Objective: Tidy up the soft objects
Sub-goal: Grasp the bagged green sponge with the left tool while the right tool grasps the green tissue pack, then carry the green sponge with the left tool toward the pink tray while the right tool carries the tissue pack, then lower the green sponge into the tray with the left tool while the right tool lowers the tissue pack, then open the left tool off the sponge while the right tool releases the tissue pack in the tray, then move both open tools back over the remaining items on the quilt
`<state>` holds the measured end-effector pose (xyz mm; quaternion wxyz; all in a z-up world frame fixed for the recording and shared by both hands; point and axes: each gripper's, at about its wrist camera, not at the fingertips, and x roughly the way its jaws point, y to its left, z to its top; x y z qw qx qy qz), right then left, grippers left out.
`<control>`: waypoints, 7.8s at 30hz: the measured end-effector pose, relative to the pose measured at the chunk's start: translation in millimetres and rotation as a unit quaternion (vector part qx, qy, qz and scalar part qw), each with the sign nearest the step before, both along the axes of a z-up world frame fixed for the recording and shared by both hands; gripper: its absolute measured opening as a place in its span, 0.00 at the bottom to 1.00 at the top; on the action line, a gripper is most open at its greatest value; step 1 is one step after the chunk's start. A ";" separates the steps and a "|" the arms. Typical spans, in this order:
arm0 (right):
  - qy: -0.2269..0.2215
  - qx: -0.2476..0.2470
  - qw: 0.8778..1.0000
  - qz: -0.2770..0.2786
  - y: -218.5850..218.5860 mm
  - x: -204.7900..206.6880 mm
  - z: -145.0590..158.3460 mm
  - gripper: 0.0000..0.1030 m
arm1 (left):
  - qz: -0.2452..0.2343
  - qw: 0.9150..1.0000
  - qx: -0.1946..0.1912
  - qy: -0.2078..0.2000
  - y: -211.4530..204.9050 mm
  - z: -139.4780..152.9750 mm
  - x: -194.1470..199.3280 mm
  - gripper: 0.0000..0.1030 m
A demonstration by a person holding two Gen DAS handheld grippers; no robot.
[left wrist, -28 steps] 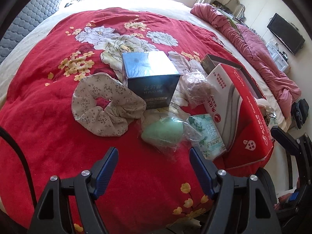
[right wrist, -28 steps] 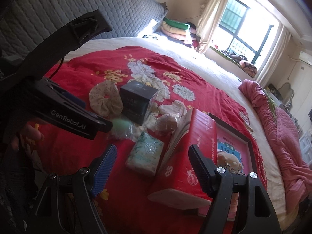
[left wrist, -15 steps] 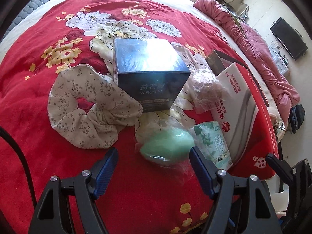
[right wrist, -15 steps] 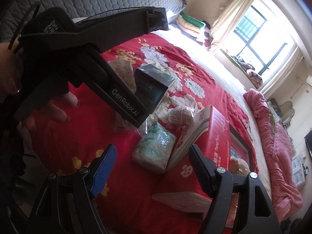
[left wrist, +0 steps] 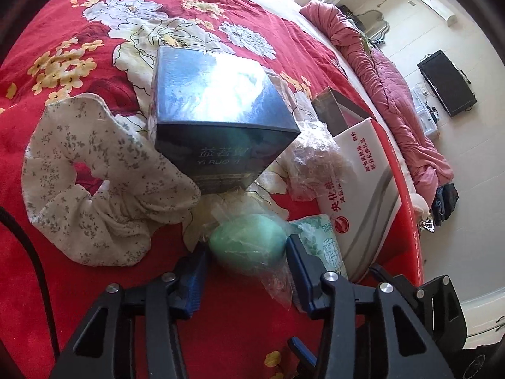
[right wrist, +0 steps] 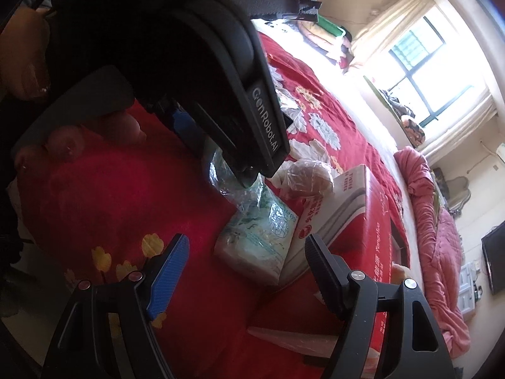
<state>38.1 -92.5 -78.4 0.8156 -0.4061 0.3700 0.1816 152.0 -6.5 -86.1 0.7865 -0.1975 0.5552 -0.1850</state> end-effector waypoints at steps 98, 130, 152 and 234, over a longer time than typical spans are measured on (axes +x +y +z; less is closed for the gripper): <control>-0.129 0.341 0.892 -0.266 -253.3 8.7 142.0 0.22 | -0.161 0.968 0.107 -0.158 -206.7 137.1 -43.5 0.42; -0.051 0.382 0.870 -0.308 -291.8 34.3 91.5 0.22 | -0.208 0.962 0.144 -0.107 -260.3 73.4 -9.3 0.42; -0.001 0.460 0.827 -0.324 -311.2 40.8 79.4 0.32 | -0.197 0.965 0.136 -0.105 -254.0 72.3 -9.6 0.42; -0.127 0.382 0.870 -0.285 -263.3 4.5 132.0 0.77 | -0.094 0.958 0.187 -0.195 -170.0 136.7 -67.1 0.77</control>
